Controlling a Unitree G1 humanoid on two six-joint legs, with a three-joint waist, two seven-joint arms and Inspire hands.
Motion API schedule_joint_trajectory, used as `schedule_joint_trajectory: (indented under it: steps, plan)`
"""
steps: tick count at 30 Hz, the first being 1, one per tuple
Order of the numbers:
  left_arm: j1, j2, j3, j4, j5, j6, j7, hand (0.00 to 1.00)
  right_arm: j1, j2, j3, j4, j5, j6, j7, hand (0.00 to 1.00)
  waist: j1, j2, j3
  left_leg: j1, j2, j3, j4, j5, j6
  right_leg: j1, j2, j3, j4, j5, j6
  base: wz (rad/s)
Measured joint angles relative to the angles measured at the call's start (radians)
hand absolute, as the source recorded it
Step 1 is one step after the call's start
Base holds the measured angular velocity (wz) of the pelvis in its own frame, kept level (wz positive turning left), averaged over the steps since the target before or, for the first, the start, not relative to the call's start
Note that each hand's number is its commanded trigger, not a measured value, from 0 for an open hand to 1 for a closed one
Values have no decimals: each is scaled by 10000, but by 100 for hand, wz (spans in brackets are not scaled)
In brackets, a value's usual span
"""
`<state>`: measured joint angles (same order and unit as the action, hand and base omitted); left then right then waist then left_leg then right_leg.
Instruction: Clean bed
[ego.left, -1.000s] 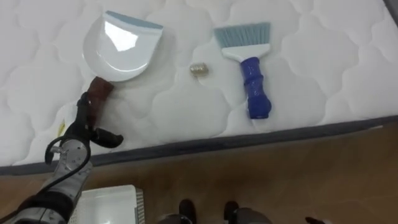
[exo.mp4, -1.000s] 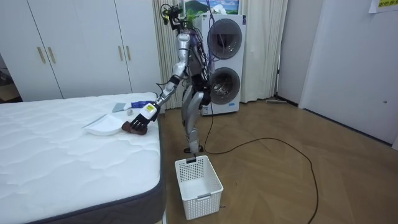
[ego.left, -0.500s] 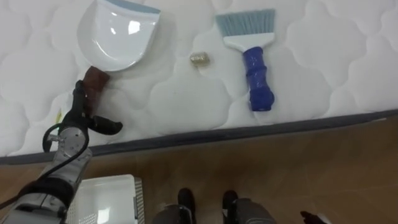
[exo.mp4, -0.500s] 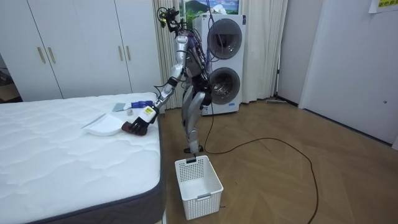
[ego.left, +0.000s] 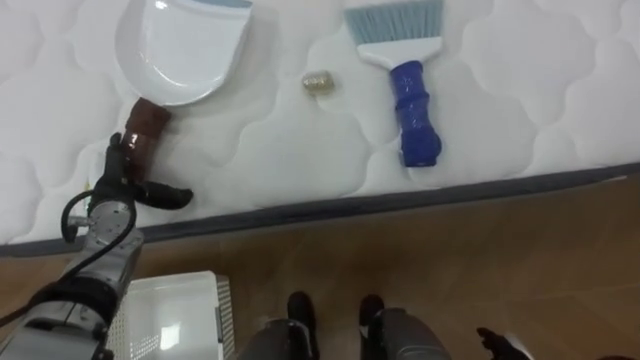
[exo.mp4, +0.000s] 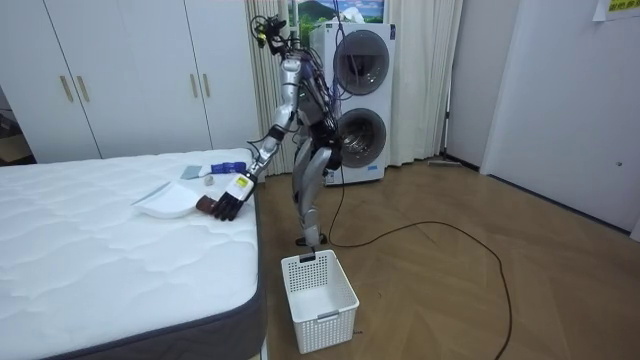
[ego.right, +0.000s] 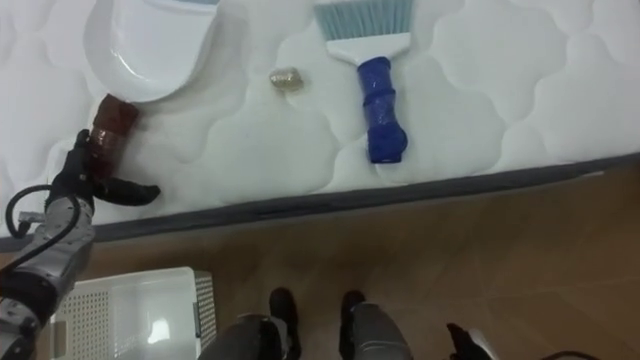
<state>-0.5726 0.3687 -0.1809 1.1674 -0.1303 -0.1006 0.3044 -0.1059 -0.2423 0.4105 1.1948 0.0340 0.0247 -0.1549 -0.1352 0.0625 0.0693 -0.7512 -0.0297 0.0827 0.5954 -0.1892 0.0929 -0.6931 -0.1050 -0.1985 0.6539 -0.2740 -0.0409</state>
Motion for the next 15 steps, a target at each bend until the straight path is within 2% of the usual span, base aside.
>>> schedule_joint_trajectory:
  steps: [3,10,15]
  plan:
    - [-245,27,33,13,-304,96,214,0,41,-5,-2,-326,6,214,-79,0,5,-1,0,-424,20,1,331,-15,-19,-408,-6,5,269,-64,-49,0]
    - [-493,91,25,12,-1040,78,376,0,120,6,26,-667,-45,232,-167,0,-61,-8,4,-1021,97,-9,866,-145,-84,-1012,-5,27,920,-242,-151,2]
    - [-608,237,21,15,-1790,84,367,0,196,-13,132,-731,-32,436,-242,0,-109,11,-8,-1261,187,-30,1158,-180,-138,-1208,29,-25,1142,-277,-233,0]
